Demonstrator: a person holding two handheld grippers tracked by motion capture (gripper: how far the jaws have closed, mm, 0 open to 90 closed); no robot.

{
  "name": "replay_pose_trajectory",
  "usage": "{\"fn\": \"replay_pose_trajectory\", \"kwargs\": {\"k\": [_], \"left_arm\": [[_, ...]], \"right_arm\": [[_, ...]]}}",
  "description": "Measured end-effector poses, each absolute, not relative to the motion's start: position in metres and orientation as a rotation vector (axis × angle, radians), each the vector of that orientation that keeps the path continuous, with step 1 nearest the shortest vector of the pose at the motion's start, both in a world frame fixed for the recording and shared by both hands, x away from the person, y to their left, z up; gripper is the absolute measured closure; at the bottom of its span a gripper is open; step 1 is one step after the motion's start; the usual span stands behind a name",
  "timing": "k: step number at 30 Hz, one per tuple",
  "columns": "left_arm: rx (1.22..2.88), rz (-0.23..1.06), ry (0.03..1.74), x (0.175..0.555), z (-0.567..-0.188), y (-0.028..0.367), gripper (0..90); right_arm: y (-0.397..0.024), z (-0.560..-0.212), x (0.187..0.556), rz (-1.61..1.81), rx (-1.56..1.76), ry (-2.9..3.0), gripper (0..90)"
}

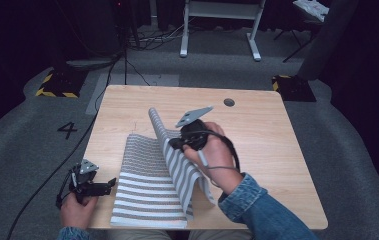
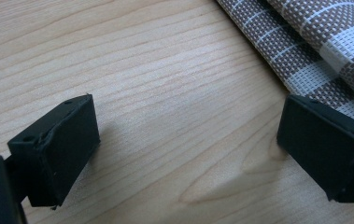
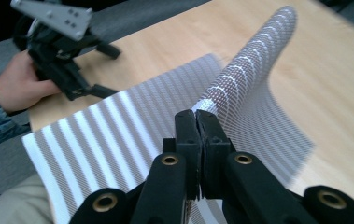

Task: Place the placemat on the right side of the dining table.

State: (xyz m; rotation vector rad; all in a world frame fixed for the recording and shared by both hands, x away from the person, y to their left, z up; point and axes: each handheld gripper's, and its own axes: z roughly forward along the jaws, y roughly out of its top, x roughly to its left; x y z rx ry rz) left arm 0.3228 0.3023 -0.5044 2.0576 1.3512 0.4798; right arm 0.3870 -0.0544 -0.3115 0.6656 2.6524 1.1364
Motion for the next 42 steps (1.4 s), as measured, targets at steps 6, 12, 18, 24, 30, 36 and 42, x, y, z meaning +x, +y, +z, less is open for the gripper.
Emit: {"fn": "replay_pose_trajectory", "kwargs": {"k": [6,12,18,24,30,36,42], "left_arm": [[2.057,0.479,1.352,0.323,-0.504,0.302,5.8],[2.057,0.480,1.351,0.323,-0.504,0.302,5.8],[2.058,0.477,1.351,0.323,-0.504,0.302,5.8],[2.057,0.474,1.352,0.322,-0.504,0.302,5.8],[2.056,0.474,1.352,0.322,-0.504,0.302,5.8],[2.057,0.474,1.352,0.322,-0.504,0.302,5.8],[2.058,0.472,1.352,0.323,-0.504,0.302,5.8]], "right_arm": [[-0.105,-0.282,0.396,1.117,0.737,2.530,89.1],[-0.151,-0.267,0.409,1.013,0.810,2.421,89.2],[-0.192,-0.260,0.422,0.906,0.839,2.337,89.3],[-0.223,-0.253,0.429,0.851,0.881,2.256,89.3],[-0.262,-0.248,0.431,0.807,0.945,2.174,89.4],[-0.291,-0.247,0.432,0.749,0.981,2.121,89.4],[-0.311,-0.251,0.434,0.691,0.990,2.093,89.4]]}}
